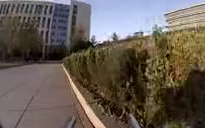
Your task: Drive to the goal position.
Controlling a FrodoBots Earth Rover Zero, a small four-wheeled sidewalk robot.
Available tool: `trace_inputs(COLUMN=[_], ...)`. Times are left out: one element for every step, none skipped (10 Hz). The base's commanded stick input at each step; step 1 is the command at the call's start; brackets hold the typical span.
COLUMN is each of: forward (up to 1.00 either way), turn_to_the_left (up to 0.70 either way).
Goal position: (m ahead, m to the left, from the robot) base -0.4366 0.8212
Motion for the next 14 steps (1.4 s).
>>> trace_inputs(forward=[0.0, 0.0, 0.0, 0.0, 0.0, 0.0, 0.0, 0.0, 0.0, 0.0, 0.0, 0.0, 0.0, 0.0], turn_to_the_left=[-0.7, -0.7, -0.7, -0.7, -0.7, -0.7, -0.7, -0.7, -0.7, -0.7, -0.7, -0.7, -0.7, -0.7])
